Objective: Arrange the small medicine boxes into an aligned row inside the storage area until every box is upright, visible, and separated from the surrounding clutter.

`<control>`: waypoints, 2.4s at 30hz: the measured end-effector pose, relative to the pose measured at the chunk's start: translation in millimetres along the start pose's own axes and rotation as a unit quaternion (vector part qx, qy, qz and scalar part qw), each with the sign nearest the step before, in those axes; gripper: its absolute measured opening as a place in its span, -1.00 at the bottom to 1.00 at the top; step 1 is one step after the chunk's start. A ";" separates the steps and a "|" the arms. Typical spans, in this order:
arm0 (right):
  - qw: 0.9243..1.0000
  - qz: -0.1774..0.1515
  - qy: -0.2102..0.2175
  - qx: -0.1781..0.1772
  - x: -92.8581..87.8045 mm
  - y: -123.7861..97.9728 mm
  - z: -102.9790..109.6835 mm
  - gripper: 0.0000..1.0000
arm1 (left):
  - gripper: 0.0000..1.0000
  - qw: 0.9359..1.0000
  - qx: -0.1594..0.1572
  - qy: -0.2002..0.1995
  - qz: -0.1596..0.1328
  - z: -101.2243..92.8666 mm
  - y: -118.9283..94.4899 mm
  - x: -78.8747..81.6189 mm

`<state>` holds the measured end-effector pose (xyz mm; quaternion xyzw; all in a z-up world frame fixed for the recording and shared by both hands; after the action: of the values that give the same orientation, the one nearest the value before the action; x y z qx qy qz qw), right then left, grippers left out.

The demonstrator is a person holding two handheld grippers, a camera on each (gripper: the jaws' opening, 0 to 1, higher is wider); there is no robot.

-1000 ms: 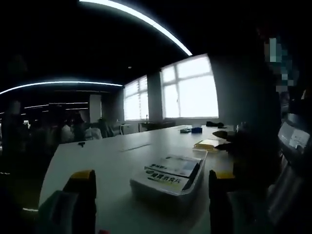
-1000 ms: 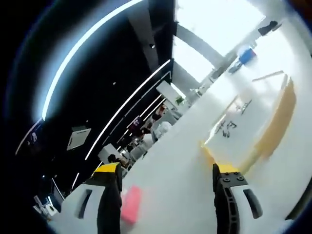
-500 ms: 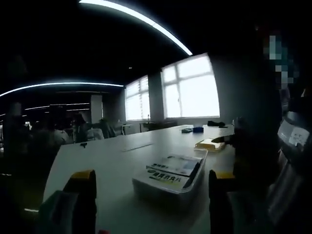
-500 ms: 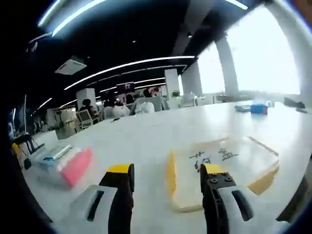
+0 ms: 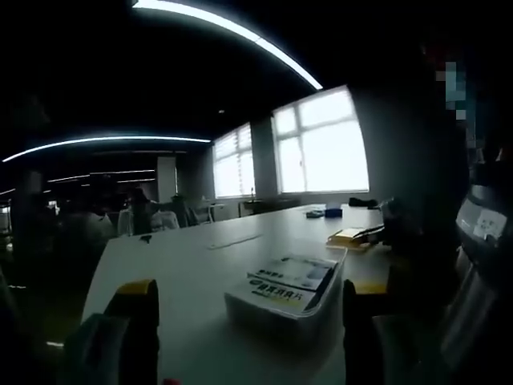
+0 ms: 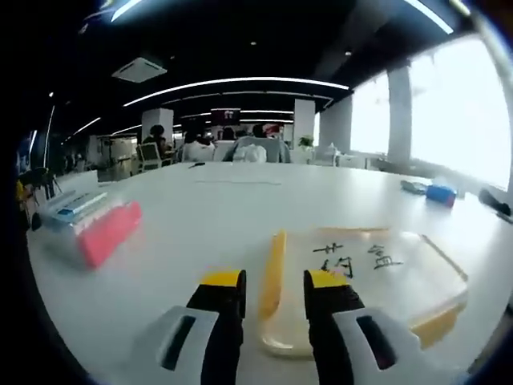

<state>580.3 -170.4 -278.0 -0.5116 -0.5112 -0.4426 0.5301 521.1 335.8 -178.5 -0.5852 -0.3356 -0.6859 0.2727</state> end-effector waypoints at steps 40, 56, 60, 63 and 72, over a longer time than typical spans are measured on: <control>0.759 -0.104 -0.637 -0.083 148.1 -34.1 54.8 -0.97 | 0.86 1.000 -0.007 -0.007 -0.014 -3.7 -8.9 1.5; 0.710 -0.183 -0.679 -0.041 188.3 -46.8 131.8 -0.97 | 0.85 0.999 -0.015 -0.036 -0.021 -6.2 -10.7 -0.6; 0.704 -0.211 -0.677 -0.024 198.0 -44.0 157.1 -0.96 | 0.85 0.999 -0.018 -0.043 -0.019 -8.2 -9.1 -1.2; 0.702 -0.225 -0.676 -0.010 199.0 -39.2 171.1 -0.96 | 0.84 0.999 -0.020 -0.045 -0.015 -10.4 -8.4 -1.1; 0.691 -0.251 -0.678 0.026 199.4 -27.8 203.2 -0.97 | 0.84 0.999 -0.024 -0.048 -0.009 -14.6 -4.6 -1.6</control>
<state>551.7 40.2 -86.6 -0.5109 -0.8524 -0.0789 -0.0784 508.8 327.2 -182.0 -0.6209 -0.3369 -0.6673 0.2362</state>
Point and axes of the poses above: the point that each gripper's makers call its tool centre point, and the gripper's own axes: y roughly forward along the fingers, z roughly to its left, x roughly out of its top, the point moved 3 cm from there along -y, roughly backward along the fingers, and after that the axes turned 12 degrees about -z, right-handed, at the moved point
